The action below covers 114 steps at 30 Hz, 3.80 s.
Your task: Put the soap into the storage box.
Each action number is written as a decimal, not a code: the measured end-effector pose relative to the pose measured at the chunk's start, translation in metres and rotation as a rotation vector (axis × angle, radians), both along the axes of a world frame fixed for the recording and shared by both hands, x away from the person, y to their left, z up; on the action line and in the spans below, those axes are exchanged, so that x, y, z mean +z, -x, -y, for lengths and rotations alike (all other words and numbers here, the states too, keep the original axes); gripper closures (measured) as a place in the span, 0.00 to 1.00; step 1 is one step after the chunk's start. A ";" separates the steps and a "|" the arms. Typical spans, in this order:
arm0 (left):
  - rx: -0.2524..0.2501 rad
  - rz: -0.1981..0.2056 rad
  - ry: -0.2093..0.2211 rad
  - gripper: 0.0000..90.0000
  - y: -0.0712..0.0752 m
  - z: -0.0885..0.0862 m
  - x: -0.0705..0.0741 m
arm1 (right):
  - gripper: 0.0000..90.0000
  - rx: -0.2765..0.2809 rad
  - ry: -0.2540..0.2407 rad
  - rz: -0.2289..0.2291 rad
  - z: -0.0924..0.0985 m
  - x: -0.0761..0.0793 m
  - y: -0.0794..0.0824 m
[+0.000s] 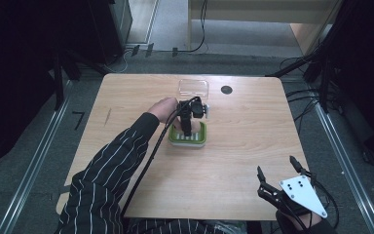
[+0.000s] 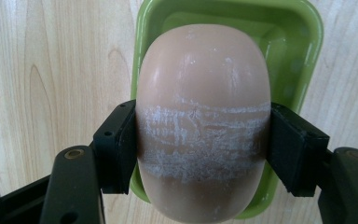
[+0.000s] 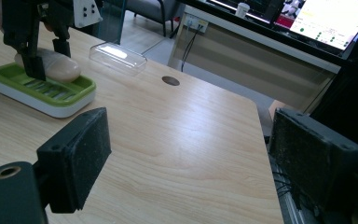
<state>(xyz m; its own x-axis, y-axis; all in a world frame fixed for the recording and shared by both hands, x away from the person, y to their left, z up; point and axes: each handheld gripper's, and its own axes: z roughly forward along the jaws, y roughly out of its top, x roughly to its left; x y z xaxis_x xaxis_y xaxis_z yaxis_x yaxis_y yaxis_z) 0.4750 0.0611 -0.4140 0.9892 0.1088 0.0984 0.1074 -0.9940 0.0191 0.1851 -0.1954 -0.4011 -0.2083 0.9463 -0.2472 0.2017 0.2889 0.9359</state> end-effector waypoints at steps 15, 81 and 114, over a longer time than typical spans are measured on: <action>0.001 -0.007 0.005 0.37 0.000 0.001 -0.013 | 0.15 -0.001 -0.001 -0.001 0.000 0.000 0.000; 0.205 -0.010 0.052 0.04 0.008 -0.017 0.002 | 0.15 -0.001 0.001 0.001 -0.001 0.000 0.001; 0.411 -0.043 0.061 0.03 0.098 -0.097 0.012 | 0.15 0.003 0.013 0.003 -0.002 0.000 0.000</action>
<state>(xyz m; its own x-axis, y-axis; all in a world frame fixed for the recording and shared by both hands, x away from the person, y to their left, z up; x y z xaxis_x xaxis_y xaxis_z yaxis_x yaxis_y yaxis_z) 0.3765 0.1582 -0.4023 0.8654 0.4995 0.0386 0.4968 -0.8656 0.0635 0.1849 -0.1936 -0.4010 -0.2102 0.9426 -0.2596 0.1984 0.3012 0.9327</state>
